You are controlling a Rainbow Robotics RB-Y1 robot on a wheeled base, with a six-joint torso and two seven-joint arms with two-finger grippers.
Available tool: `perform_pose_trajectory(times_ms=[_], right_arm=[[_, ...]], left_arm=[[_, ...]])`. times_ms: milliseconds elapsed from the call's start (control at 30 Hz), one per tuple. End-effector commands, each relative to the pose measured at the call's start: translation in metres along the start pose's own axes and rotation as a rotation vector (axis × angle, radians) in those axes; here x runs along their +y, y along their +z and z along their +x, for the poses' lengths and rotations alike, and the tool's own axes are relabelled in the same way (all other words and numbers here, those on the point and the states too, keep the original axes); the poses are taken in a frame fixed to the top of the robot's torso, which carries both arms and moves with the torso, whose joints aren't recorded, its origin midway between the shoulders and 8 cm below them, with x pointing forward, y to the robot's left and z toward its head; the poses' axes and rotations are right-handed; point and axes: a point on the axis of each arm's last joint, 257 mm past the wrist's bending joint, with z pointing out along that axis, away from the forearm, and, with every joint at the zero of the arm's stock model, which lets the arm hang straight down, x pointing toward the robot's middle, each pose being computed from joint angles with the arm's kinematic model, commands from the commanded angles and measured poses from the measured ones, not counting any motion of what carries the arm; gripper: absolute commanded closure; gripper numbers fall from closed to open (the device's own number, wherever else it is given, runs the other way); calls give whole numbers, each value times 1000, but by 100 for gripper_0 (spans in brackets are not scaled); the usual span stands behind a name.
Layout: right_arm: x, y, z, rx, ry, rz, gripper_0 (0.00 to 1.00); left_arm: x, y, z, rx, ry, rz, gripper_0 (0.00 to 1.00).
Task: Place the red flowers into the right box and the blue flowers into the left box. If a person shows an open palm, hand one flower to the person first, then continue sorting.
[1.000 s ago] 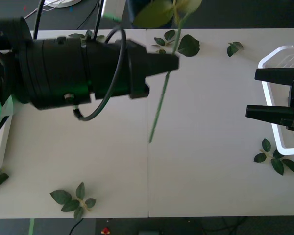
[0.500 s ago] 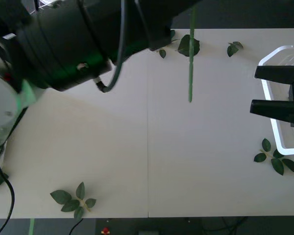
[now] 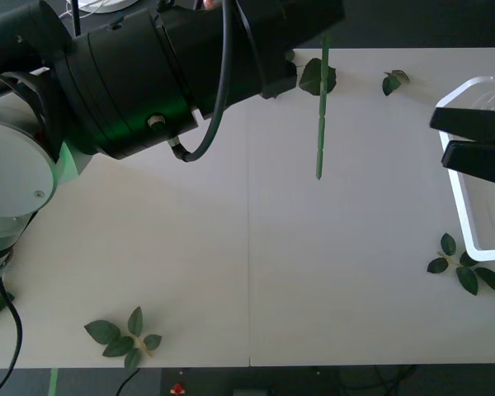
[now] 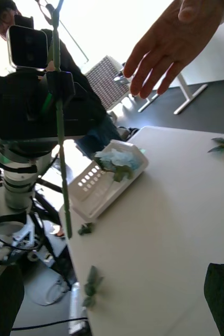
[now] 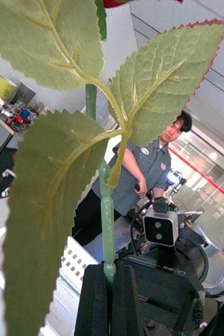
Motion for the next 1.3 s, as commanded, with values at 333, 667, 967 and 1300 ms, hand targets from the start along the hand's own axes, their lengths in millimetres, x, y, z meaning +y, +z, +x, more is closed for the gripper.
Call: perform_pose_trajectory(times_ms=[333, 667, 967, 1300], right_arm=[[20, 56, -13, -22, 32, -171, 0], [40, 92, -13, -37, 23, -255, 0], [46, 116, -11, -58, 22, -275, 0], [47, 126, -10, -64, 5, -274, 100]], left_arm=[[-3, 3, 2, 23, 23, 8, 100], [-2, 2, 2, 24, 28, 5, 100], [-2, 2, 2, 24, 28, 5, 100], [-2, 2, 2, 24, 28, 5, 100]])
